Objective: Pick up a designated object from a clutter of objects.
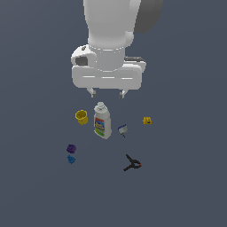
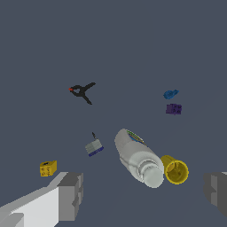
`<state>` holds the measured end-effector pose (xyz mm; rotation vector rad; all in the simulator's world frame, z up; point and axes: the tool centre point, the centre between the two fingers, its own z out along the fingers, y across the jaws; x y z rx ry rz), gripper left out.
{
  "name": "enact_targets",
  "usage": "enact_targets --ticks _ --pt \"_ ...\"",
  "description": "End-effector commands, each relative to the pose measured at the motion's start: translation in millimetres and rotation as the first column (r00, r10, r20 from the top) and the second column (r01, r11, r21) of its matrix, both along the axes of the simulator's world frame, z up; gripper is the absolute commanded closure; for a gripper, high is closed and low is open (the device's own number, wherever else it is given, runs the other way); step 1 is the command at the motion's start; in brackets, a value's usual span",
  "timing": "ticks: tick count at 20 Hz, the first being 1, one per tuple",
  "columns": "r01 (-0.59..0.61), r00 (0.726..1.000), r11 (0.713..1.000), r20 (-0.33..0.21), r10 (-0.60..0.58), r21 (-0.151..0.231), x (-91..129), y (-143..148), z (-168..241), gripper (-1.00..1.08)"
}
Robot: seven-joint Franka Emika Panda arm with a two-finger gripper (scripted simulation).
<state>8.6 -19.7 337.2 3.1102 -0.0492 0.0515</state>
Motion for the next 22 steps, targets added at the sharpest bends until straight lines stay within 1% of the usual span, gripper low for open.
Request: enact_targets --ticks 1,9,13,17,22 --pt "0.000 1.000 1.000 0.000 0.000 0.000 0 0 0 -0.92" --pt "0.000 1.000 1.000 0.009 0.000 -0.005 -3 3 14 -0.92" --pt "0.000 1.000 1.000 0.008 0.000 -0.005 -3 2 14 -0.92" --pt "0.012 1.000 1.000 0.008 -0.012 -0.001 3 -1 9 -0.92" --pt "0.044 0.999 0.999 0.005 -0.044 0.009 16 -12 -3 -0.92"
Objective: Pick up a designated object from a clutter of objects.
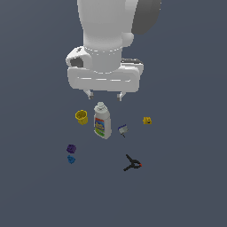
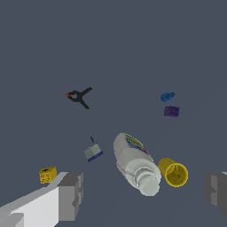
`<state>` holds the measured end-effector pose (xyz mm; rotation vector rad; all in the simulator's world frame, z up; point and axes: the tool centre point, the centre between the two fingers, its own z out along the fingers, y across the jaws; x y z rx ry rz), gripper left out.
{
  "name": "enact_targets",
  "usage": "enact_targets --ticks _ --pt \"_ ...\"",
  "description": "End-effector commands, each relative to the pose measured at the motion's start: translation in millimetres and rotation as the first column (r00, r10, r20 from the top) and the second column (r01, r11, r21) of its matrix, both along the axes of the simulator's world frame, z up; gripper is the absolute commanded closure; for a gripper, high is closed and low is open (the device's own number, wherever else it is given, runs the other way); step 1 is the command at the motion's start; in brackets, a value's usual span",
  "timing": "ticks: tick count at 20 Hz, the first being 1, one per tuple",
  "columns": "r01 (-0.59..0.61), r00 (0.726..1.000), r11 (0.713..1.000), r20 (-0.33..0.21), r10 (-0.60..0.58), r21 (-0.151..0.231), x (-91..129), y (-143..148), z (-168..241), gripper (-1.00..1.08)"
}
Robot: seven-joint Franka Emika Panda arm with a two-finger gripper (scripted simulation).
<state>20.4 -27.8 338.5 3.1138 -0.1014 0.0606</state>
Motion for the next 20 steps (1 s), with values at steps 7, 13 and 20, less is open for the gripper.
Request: enact_targets --ticks 7,13,20 --pt "0.089 0.996 0.996 -0.008 -0.088 0.022 34 -31 -38 -0.92" --pt "0.181 0.983 0.983 -0.017 -0.180 0.036 64 -67 -83 -0.92" --pt "0.288 0.957 0.957 -0.027 -0.287 0.040 90 -113 -145 -0.92"
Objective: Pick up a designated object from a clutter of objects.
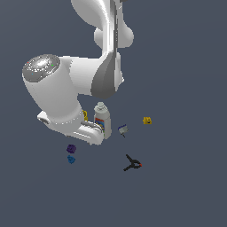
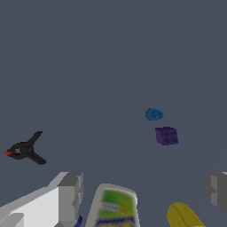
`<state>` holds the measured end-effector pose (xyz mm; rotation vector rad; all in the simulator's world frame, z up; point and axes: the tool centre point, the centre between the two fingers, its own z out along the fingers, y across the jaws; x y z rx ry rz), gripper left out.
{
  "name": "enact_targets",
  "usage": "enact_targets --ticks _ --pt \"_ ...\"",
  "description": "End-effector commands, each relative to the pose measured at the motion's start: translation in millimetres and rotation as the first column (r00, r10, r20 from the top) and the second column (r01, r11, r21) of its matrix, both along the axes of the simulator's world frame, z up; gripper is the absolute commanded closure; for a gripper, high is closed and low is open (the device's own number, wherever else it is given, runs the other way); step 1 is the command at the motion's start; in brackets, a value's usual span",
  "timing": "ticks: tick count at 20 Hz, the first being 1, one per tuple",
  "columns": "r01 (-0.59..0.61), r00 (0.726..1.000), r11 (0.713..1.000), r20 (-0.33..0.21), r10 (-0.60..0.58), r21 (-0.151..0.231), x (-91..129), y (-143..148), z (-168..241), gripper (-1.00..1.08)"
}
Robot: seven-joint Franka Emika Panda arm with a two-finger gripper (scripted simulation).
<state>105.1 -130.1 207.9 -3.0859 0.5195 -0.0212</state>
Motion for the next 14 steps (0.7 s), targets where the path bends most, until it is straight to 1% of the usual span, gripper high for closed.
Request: enact_targets --ticks 1,8,14 --pt "0.040 0.999 0.999 -0.003 -0.040 0.001 8 -17 -23 -0.92" --pt "0.124 0.992 0.992 -0.010 -0.124 -0.003 18 -55 -77 -0.92" --pt "0.165 0.986 0.986 -0.014 -0.165 -0.008 21 -74 -106 -0.92"
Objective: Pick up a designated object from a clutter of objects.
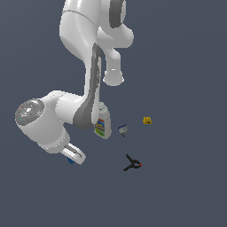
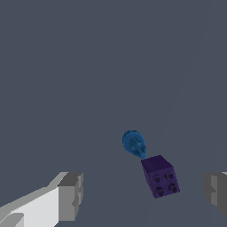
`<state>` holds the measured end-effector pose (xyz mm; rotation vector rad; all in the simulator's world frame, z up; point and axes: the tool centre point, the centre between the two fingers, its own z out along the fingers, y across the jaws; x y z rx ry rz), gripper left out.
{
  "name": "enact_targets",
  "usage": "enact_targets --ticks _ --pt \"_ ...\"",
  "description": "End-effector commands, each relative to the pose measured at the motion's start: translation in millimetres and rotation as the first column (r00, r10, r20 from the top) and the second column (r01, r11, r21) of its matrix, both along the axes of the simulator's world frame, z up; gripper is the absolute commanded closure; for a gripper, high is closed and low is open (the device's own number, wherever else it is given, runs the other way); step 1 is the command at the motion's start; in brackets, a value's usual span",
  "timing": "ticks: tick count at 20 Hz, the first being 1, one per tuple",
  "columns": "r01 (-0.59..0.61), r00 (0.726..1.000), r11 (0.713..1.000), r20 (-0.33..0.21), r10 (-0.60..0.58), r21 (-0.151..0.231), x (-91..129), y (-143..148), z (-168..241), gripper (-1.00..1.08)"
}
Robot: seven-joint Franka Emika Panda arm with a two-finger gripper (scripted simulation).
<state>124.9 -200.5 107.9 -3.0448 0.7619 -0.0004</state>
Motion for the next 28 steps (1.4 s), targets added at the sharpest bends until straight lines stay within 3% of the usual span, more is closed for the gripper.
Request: enact_targets --ticks 1,25,26,28 --pt "0.013 1.000 1.000 0.000 -0.013 -0.002 1 -6 -9 -0.92" --pt "0.022 1.000 1.000 -0.001 -0.022 -0.003 1 -10 -65 -0.92" --pt "0.022 1.000 1.000 -0.001 -0.022 -0.003 1 -10 -65 1.08" --pt "0.022 1.000 1.000 -0.001 -0.022 -0.003 1 -10 -65 1.08"
